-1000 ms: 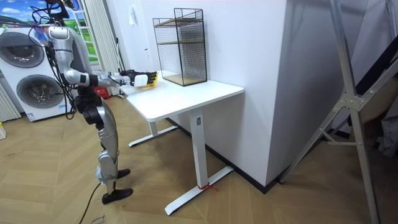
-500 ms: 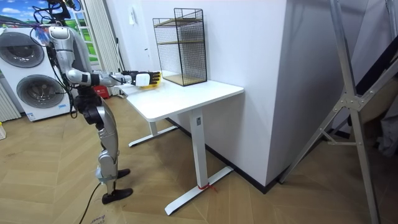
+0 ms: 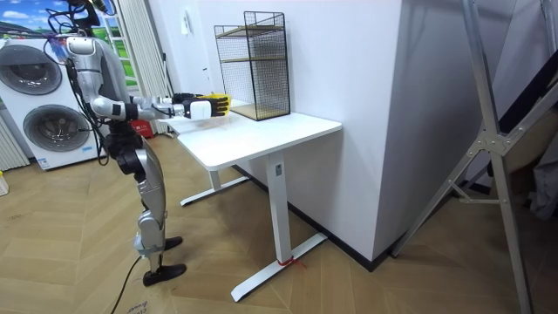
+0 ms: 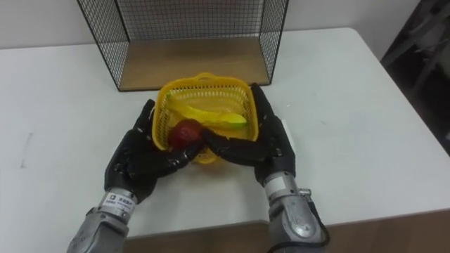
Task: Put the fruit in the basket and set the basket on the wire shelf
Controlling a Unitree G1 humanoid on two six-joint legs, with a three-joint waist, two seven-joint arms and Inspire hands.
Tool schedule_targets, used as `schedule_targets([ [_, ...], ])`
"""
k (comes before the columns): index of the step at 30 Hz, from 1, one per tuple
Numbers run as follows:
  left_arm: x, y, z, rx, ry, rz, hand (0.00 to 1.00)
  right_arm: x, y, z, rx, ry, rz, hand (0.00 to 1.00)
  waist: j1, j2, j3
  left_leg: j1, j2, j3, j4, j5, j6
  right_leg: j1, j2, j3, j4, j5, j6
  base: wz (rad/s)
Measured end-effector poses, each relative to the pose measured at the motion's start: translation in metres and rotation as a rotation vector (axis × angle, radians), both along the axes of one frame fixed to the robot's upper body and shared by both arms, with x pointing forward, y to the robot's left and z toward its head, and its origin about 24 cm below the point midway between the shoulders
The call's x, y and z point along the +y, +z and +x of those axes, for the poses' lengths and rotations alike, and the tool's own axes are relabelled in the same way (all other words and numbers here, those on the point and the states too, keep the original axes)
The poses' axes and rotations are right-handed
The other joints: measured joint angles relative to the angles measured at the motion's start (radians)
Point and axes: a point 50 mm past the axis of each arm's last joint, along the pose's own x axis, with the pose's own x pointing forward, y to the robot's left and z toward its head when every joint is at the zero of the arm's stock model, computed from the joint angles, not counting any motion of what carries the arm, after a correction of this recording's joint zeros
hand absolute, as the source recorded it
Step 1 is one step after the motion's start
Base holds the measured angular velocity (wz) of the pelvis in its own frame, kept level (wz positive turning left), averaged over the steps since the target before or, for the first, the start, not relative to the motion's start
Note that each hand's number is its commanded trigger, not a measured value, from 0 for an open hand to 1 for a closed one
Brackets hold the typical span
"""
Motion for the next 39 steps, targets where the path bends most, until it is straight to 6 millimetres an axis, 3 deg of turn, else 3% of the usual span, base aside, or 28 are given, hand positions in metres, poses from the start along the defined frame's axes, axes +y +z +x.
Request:
schedule_targets([
  [12, -0.001, 0.012, 0.002, -0.059, -0.002, 0.018, 0.0, -0.002, 0.003, 0.001, -0.021, -0.018, 0.011, 0.0, 0.004, 0.004, -0.002, 0.001, 0.001, 0.002, -0.001, 0.0, 0.0, -0.002, 0.002, 0.009, 0.0, 0.0, 0.0, 0.0],
  [20, -0.001, 0.015, 0.002, -0.083, -0.002, 0.074, 0.0, -0.001, 0.007, 0.004, -0.039, -0.01, 0.009, 0.0, 0.013, 0.02, -0.0116, 0.004, 0.001, 0.002, 0.0, 0.0, 0.0, -0.002, 0.002, 0.018, 0.002, 0.0, -0.001, 0.0],
  [27, 0.002, 0.016, 0.003, -0.096, 0.005, 0.113, 0.0, 0.003, 0.009, 0.004, -0.048, 0.004, 0.013, 0.0, 0.016, 0.014, -0.0079, 0.018, 0.003, 0.01, -0.006, 0.0, 0.0, 0.0, 0.001, 0.017, 0.016, 0.0, 0.0, -0.04],
  [32, 0.002, 0.016, 0.003, -0.099, 0.011, 0.135, 0.0, 0.005, 0.016, 0.005, -0.077, 0.013, 0.024, 0.0, 0.021, -0.003, 0.0024, 0.017, 0.009, 0.016, 0.0, 0.0, -0.001, -0.002, 0.004, 0.016, 0.024, 0.0, -0.001, 0.0],
  [34, 0.002, 0.016, 0.003, -0.101, 0.01, 0.139, 0.0, 0.005, 0.017, 0.005, -0.081, 0.014, 0.023, 0.0, 0.027, -0.007, 0.0024, 0.011, 0.012, 0.016, 0.008, -0.002, -0.003, -0.018, 0.006, 0.016, 0.049, -0.002, -0.001, 0.0],
  [37, 0.002, 0.016, 0.003, -0.101, 0.011, 0.139, 0.0, 0.005, 0.017, 0.005, -0.081, 0.014, 0.026, 0.0, 0.034, -0.011, 0.0026, -0.011, 0.026, 0.015, 0.068, -0.028, -0.008, -0.018, 0.014, 0.008, 0.062, -0.011, -0.007, 0.0],
  [39, 0.002, 0.016, 0.003, -0.101, 0.011, 0.145, 0.0, 0.005, 0.017, 0.005, -0.082, 0.017, 0.023, 0.0, 0.04, -0.016, 0.0032, -0.032, 0.031, 0.016, 0.14, -0.059, -0.014, -0.031, 0.016, 0.01, 0.114, -0.044, -0.014, 0.0],
])
